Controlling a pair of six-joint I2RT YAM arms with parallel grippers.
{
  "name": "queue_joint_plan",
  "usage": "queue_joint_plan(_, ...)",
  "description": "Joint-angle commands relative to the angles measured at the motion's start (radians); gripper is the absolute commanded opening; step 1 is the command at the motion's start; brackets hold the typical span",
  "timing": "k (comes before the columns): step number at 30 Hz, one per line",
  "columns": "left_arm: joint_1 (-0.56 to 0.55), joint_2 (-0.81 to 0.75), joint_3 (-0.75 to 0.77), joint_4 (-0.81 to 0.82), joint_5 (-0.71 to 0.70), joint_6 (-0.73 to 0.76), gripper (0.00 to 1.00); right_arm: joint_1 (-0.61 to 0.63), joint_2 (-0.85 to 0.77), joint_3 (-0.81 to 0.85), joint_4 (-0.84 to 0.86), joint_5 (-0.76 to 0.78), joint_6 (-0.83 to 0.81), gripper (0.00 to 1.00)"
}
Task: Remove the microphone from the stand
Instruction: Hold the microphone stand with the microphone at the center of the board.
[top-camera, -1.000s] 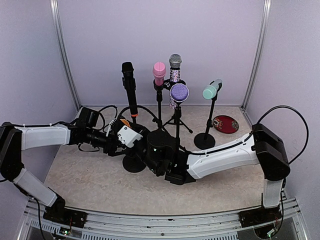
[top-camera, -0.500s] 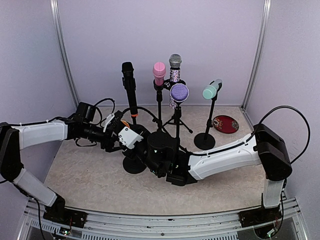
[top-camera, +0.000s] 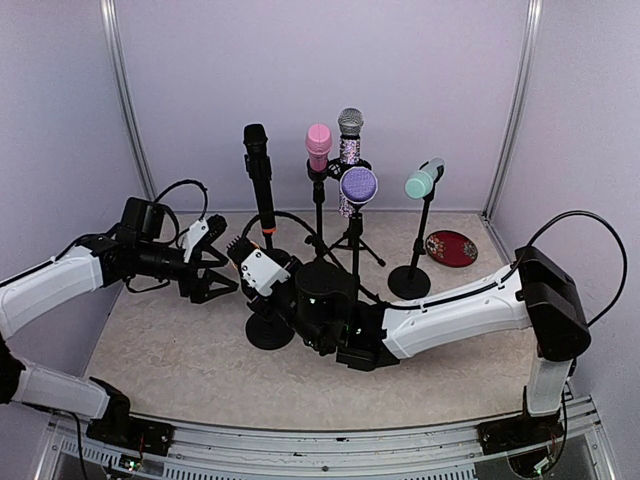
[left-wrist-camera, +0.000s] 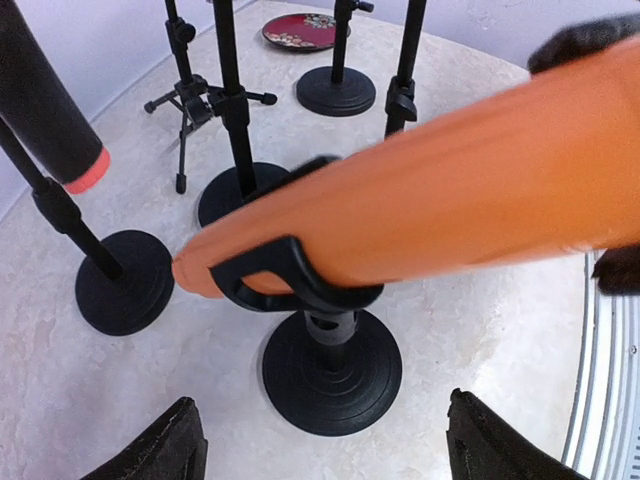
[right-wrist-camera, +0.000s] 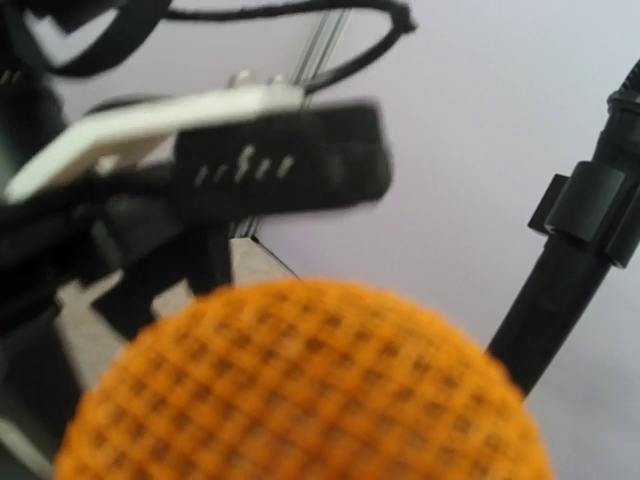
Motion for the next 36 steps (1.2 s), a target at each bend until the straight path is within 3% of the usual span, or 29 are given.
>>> queue_joint_plan(1, -0.004, 0.045, -0.111, 0.121, 0.034, -0.052, 0.8, 0.013, -0.049, -0.005, 0.047, -0.018, 0.049, 0.0)
queue_joint_plan(7, -0.028, 0.069, -0.225, 0.375, 0.056, -0.172, 0.75, 0.013, -0.062, -0.051, 0.102, -0.018, 0.046, 0.0)
queue_joint_plan(13, -0.089, 0.085, -0.238, 0.518, 0.017, -0.235, 0.72, 0.016, -0.078, -0.102, 0.156, -0.016, 0.053, 0.0)
queue_joint_plan(19, -0.103, 0.211, -0.146, 0.494, 0.002, -0.288, 0.7, 0.016, -0.071, -0.11, 0.183, -0.019, 0.053, 0.0)
queue_joint_plan(25, -0.133, 0.239, -0.121, 0.537, 0.004, -0.324, 0.65, 0.016, -0.07, -0.099, 0.165, -0.03, 0.083, 0.0)
queue_joint_plan(29, -0.14, 0.306, -0.076, 0.549, 0.011, -0.381, 0.48, 0.016, -0.075, -0.094, 0.15, -0.035, 0.108, 0.0)
queue_joint_plan(36, -0.139, 0.311, -0.079, 0.544, 0.03, -0.385, 0.09, 0.018, -0.101, -0.107, 0.136, -0.041, 0.101, 0.0)
